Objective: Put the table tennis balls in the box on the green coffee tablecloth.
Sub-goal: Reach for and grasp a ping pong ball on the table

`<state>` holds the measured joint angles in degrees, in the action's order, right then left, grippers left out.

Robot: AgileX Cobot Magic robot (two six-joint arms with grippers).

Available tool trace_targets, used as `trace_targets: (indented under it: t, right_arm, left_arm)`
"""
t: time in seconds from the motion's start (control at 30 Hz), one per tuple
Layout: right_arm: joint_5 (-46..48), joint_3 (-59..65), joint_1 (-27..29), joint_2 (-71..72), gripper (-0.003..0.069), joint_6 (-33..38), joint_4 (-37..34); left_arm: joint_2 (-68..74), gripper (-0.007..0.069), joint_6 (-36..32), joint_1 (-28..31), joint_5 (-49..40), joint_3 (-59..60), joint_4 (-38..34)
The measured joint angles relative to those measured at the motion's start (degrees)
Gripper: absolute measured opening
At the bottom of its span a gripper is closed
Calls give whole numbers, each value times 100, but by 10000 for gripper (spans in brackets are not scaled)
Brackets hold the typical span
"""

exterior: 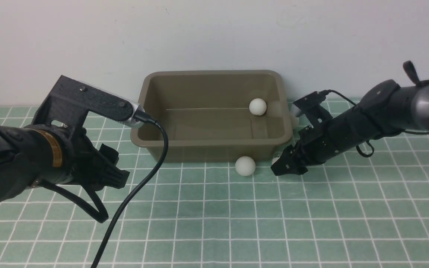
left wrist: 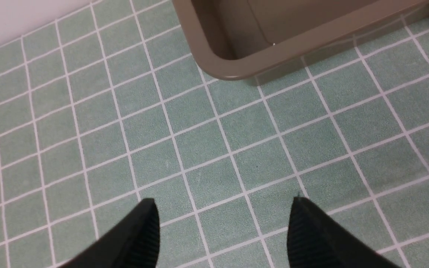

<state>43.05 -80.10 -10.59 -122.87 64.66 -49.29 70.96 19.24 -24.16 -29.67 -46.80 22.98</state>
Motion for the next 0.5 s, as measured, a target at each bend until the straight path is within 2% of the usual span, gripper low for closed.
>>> trace_targets:
  t: [0.1,0.27,0.5]
  right_arm:
    - [-157,0,12,193,360,-277,535]
    - [124,0,218,926,360,-838,1355]
    - [247,0,396,1407,360,-1031,1469]
  left_arm:
    - [0,415,0,0,0,0,0]
    - [0,415,0,0,0,0,5]
    - [0,415,0,0,0,0,5]
